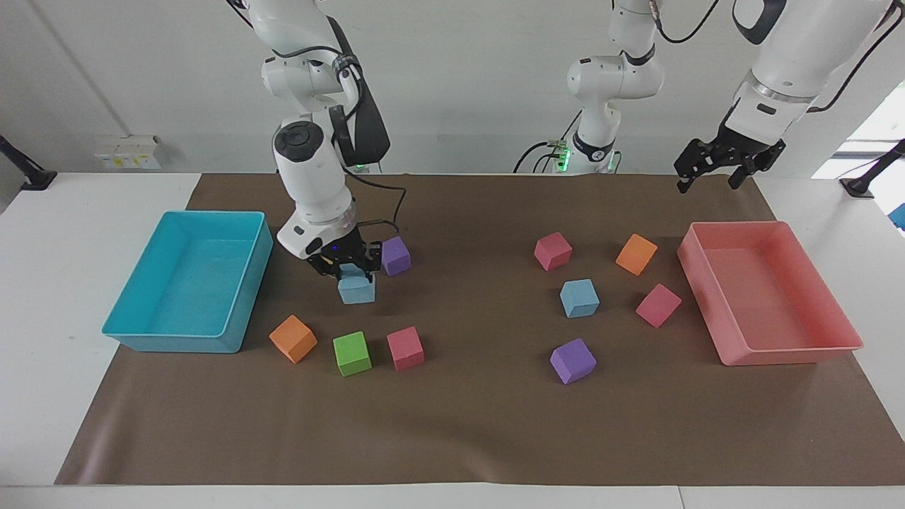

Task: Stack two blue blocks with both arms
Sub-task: 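Carry the light blue cube with the right gripper toward the table center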

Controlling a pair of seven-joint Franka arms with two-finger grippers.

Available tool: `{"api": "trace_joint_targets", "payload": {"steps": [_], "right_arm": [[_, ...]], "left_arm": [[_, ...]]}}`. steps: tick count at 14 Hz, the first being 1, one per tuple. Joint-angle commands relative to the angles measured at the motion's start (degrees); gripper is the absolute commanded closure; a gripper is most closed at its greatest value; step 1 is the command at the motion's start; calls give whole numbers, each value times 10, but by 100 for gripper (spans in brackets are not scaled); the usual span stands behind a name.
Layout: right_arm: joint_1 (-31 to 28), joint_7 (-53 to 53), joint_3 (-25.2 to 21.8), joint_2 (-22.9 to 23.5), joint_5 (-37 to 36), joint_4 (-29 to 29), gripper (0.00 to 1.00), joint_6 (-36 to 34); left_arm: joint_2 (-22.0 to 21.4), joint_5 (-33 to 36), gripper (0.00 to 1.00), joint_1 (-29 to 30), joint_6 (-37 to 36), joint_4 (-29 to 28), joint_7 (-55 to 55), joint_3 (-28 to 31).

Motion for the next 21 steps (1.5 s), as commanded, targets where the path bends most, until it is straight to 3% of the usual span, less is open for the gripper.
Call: {"api": "trace_joint_targets", "payload": {"steps": [1, 10, 21], "right_arm": [[43, 31, 0, 56, -2, 69, 100, -31], [158, 160, 0, 142, -20, 116, 100, -16], [173, 251, 1, 149, -15, 71, 100, 56]], "left_arm": [[-5, -6, 0, -6, -11, 4, -6, 5], [-6, -6, 0, -7, -11, 4, -4, 4], [-6, -7, 0, -6, -11, 4, -4, 4]]}}
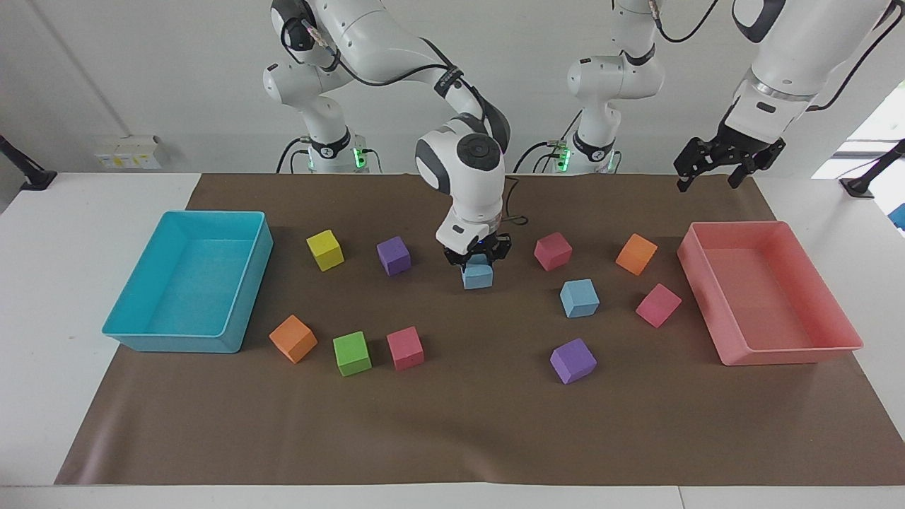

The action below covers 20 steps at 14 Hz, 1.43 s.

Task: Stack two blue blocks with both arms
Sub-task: 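Carry the light blue cube with the right gripper toward the table center, then lower the cube at center and open the right gripper while the left gripper moves out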

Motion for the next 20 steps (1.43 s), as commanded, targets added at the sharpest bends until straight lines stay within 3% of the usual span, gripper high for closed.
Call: {"api": "trace_joint_targets", "payload": {"steps": [1, 7, 9, 11, 14, 17, 20], "right_arm": [[6, 40, 0, -1, -3, -15, 100, 18], [21, 61, 0, 6, -4, -16, 100, 31], [21, 62, 0, 6, -4, -19, 91, 32], [19, 62, 0, 6, -5, -26, 78, 37], [19, 63, 0, 5, -6, -30, 40, 43], [20, 63, 0, 5, -8, -29, 30, 42], [22, 89, -1, 3, -8, -23, 8, 42]], "left_arm": [[-4, -7, 0, -6, -10, 4, -4, 5], [-4, -7, 0, -6, -9, 4, -2, 5], [-4, -7, 0, -6, -10, 4, -2, 5], [-4, -7, 0, -6, -10, 4, -2, 5], [-4, -7, 0, -6, -10, 4, -2, 5], [-4, -7, 0, -7, -10, 4, -3, 5], [-4, -7, 0, -7, -10, 4, -4, 5]]}}
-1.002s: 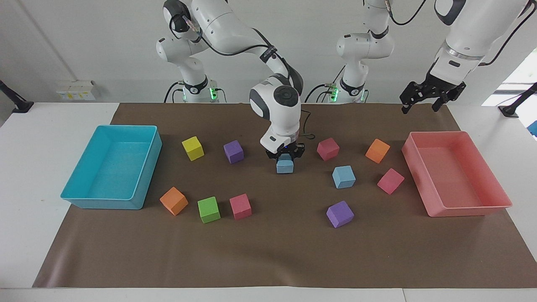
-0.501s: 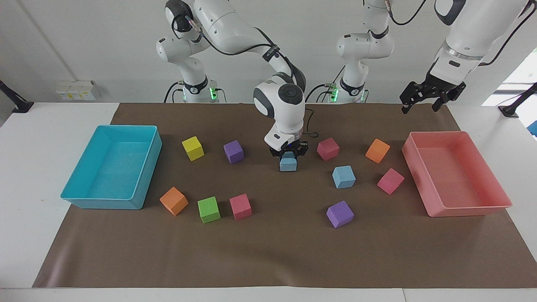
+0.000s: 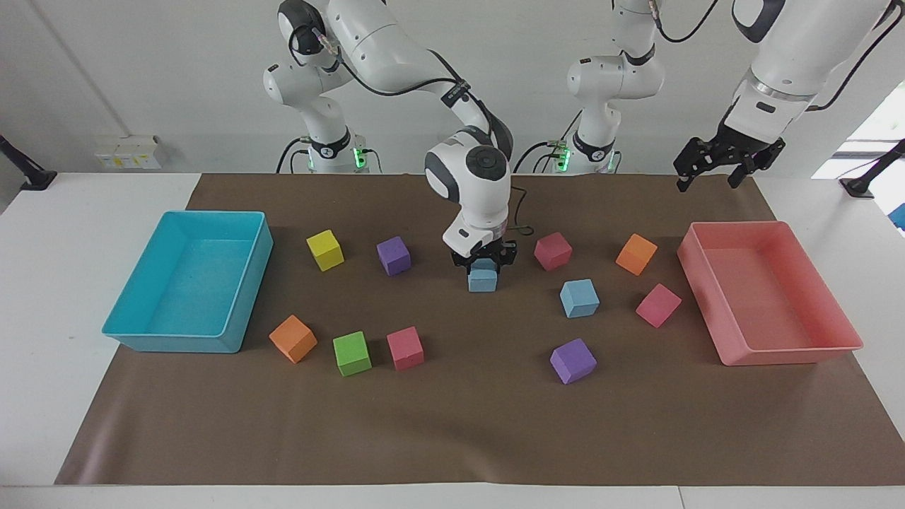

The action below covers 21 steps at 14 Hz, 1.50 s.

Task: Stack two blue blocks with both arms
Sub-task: 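Lower the cube at center and open the right gripper while the left gripper moves out, then reach the left gripper to the other light blue cube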

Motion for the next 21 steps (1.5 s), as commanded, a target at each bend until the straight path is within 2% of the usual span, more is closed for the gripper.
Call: {"api": "trace_joint_targets", "payload": {"steps": [1, 5, 9, 13, 16, 17, 18, 21], "right_arm": [[-1, 30, 1, -8, -8, -1, 0, 11], [-16, 30, 1, -46, -6, -5, 0, 0], [-71, -6, 3, -100, 19, -39, 0, 0], [-112, -100, 2, -116, 110, -73, 0, 15], [-139, -217, 2, -135, 210, -132, 2, 75], [-144, -254, 2, -141, 253, -146, 14, 81], [-150, -283, 1, -142, 286, -159, 32, 83], [-151, -309, 2, -141, 359, -194, 98, 137]], "left_arm": [[-4, -7, 0, -7, -10, 4, -4, 4], [-5, -8, 0, -7, -12, 3, -9, -4], [-6, -8, 0, -7, -29, 0, -18, -18], [-7, -7, 0, -17, -38, -9, -36, -29], [-18, -7, 0, -32, -29, -37, -38, -29], [-22, -7, 0, -36, -26, -45, -39, -29], [-25, -8, 0, -39, -21, -53, -42, -29], [-51, -8, 0, -48, 21, -116, -45, -29]]}}
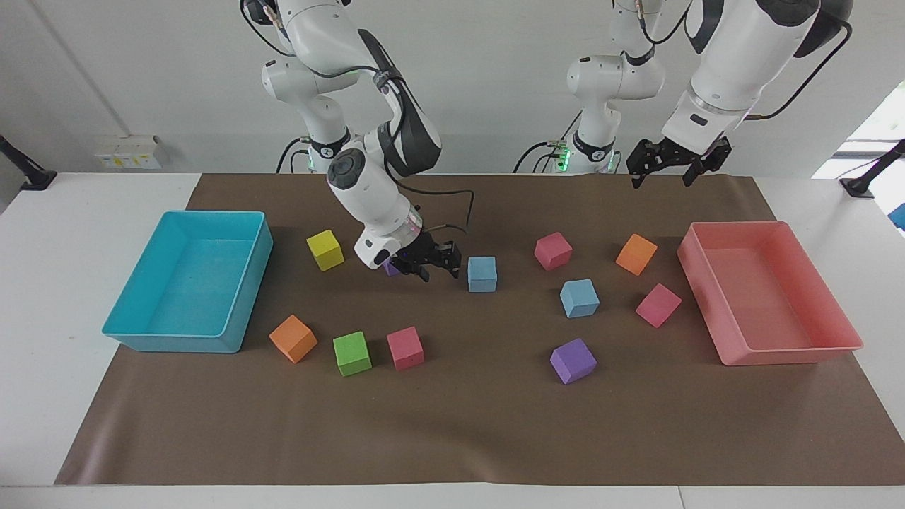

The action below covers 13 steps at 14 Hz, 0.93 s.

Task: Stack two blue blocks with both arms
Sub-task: 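Reach the left gripper to the other light blue cube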

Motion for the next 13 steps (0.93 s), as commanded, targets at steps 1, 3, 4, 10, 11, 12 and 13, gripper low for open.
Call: {"api": "trace_joint_targets", "payload": {"steps": [1, 3, 4, 10, 11, 12, 13], "right_arm": [[-2, -39, 7, -20, 68, -49, 100, 43], [-5, -118, 7, -20, 120, -66, 100, 45], [-6, -169, 7, -20, 161, -81, 100, 50], [-7, -356, 6, -6, 324, -114, 100, 63], [-8, -375, 6, -6, 344, -119, 100, 63], [-9, -397, 6, -1, 370, -122, 100, 63], [-7, -420, 6, 1, 394, -123, 100, 63]], "left_arm": [[-54, -8, 0, -11, 54, -93, -7, 7], [-62, -8, 0, -11, 59, -105, -7, 7], [-62, -8, 0, -11, 58, -103, -7, 7], [-61, -10, 0, -12, 61, -113, -9, 6], [-62, -10, 0, -16, 69, -121, -13, 5], [-63, -10, 0, -24, 86, -135, -22, 5], [-63, -10, 0, -31, 108, -152, -33, 5]]}}
